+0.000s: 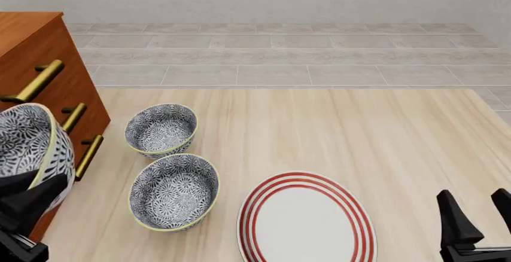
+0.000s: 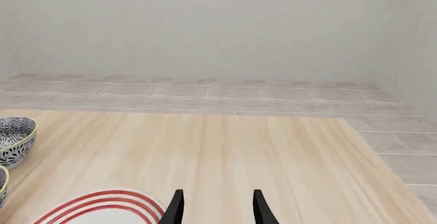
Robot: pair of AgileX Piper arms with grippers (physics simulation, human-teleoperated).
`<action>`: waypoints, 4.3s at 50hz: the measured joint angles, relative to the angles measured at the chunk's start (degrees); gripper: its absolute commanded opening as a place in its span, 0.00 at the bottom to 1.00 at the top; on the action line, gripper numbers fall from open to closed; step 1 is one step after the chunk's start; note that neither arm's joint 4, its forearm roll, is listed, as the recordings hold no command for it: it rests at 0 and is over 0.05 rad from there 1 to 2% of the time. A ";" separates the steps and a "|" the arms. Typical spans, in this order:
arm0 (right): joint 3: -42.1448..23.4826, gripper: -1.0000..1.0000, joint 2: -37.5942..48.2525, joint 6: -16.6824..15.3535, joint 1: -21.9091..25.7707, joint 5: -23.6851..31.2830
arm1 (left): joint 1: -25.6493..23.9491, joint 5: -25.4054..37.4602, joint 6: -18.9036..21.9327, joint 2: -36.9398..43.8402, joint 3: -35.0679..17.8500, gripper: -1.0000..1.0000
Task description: Put the bowl at the front on the plate.
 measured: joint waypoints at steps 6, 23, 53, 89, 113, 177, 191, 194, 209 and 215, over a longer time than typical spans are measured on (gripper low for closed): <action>0.01 1.00 -0.05 0.05 0.00 0.01 | -1.30 -1.13 1.10 0.65 -0.29 0.00; 0.00 1.00 -0.16 0.25 -0.11 -0.02 | -6.29 -5.05 3.82 4.51 -1.91 0.00; 0.01 1.00 0.10 0.19 0.02 -0.14 | -19.15 -11.52 10.71 15.71 -5.37 0.00; 0.00 1.00 -0.47 -0.48 0.06 0.31 | -33.70 -19.73 16.27 33.33 -8.97 0.00; -0.03 1.00 -0.91 -0.28 -0.13 0.57 | -40.52 -24.13 16.16 42.74 -11.34 0.00; -0.06 1.00 -1.19 0.39 -0.63 0.64 | -51.05 -31.95 9.14 63.17 -16.96 0.00; -0.03 1.00 -1.18 0.42 -0.61 0.57 | -51.22 -34.98 7.14 66.97 -16.68 0.00; -0.03 1.00 -1.20 0.45 -0.62 0.57 | -51.10 -35.70 6.78 67.80 -16.55 0.00; -0.04 1.00 -1.34 0.54 -0.72 0.59 | -49.78 -39.22 5.90 71.76 -16.09 0.00; -0.05 1.00 -1.37 0.54 -0.76 0.58 | -49.16 -40.77 5.66 73.47 -15.99 0.00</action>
